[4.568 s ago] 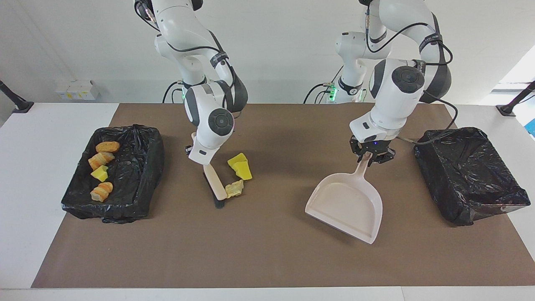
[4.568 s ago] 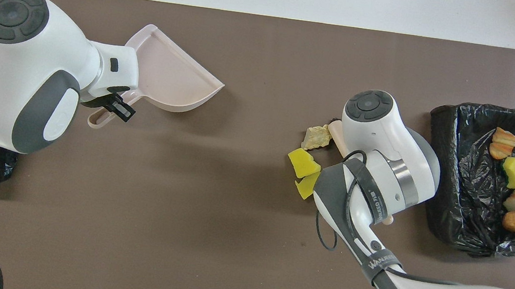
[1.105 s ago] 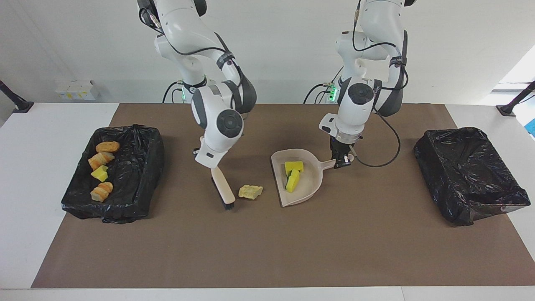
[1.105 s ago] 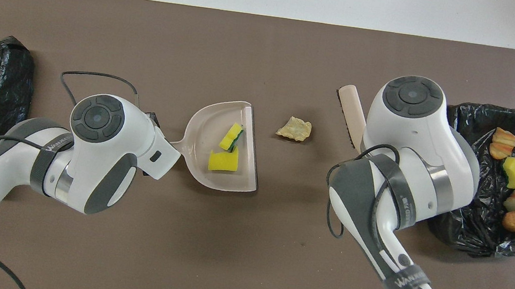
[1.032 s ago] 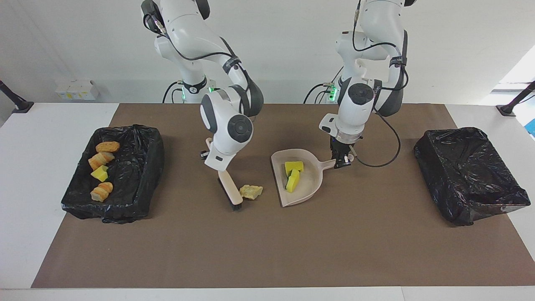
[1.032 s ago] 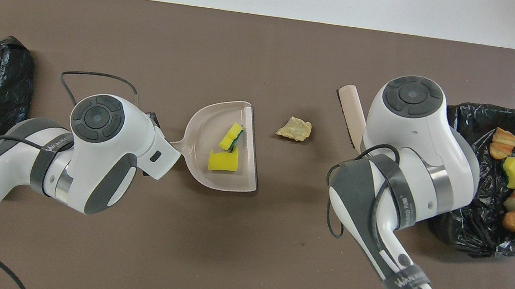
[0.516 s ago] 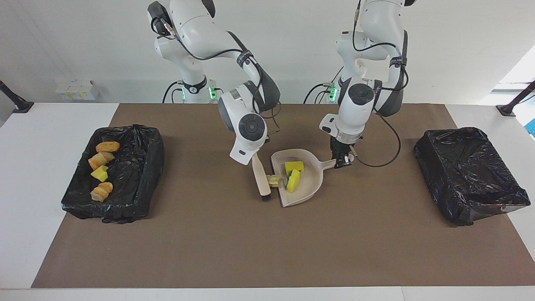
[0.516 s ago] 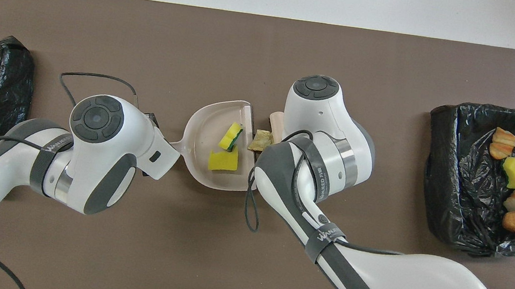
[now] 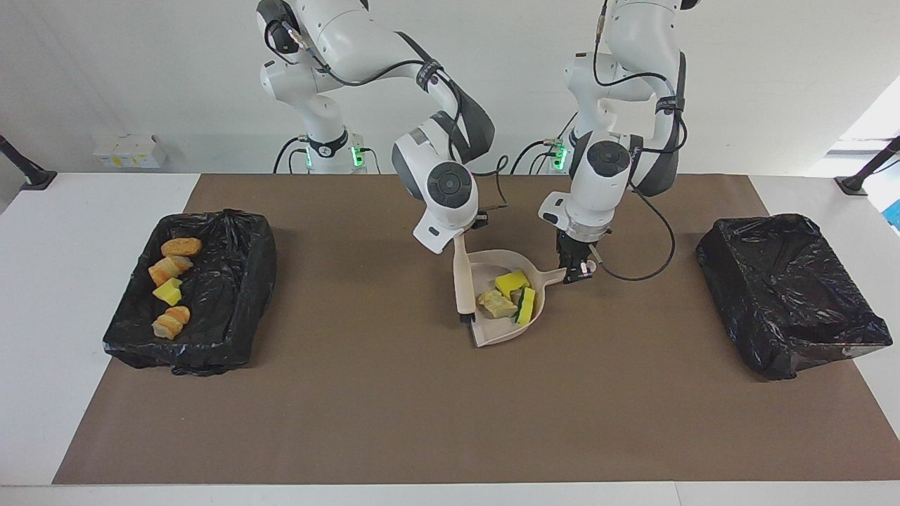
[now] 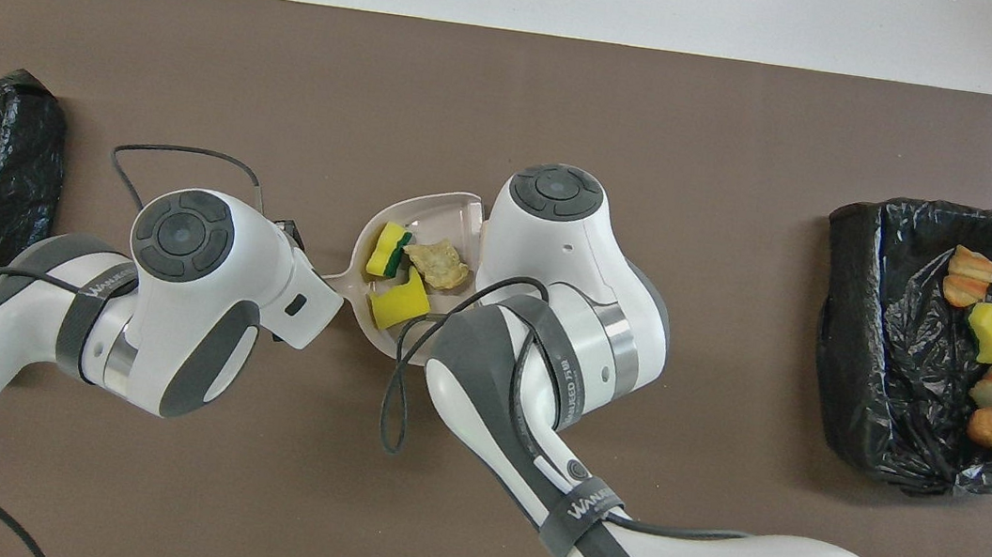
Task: Sweep and dump trash in bin
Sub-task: 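Sweep the sponges and tan piece into the dustpan with the right gripper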
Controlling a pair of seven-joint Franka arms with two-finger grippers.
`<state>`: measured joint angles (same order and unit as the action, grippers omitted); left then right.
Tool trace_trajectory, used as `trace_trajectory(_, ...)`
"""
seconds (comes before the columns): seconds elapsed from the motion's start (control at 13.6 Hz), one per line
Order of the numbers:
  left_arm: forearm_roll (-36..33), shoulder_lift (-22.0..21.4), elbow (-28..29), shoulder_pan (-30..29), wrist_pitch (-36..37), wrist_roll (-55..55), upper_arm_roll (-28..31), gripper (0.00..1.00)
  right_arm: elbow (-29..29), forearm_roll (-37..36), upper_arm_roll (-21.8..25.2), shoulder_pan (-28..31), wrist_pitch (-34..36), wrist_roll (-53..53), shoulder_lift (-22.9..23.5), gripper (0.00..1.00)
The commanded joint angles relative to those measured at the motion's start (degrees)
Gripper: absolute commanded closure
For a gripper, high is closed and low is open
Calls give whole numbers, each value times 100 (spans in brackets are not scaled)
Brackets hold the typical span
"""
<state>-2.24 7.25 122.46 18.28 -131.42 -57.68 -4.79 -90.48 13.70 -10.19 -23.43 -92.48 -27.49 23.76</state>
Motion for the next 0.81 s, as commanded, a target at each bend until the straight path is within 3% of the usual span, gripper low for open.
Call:
trace_trajectory(0.0, 179, -22, 103, -175, -165, -93, 13, 100, -110, -60, -1, 224, 684, -90, -643, 100)
trace_trajectory(0.29, 452, -30, -379, -596, 395, -743, 13, 100, -337, -184, -36, 453, 1582, -55, -1373, 100)
trace_trajectory(0.37, 470, -22, -677, -676, 772, -883, 13, 100, -660, -149, -36, 436, 1488, -37, -1548, 100)
trace_trajectory(0.59, 532, 5, -1268, -1062, 1556, -1445, 22, 100, -2223, 296, -54, 104, 164, -37, -2348, 100)
trace_trajectory(0.74, 619, -13, -1549, -1387, 1890, -1858, 22, 100, -2474, 422, -45, -274, -234, -256, -2341, 100)
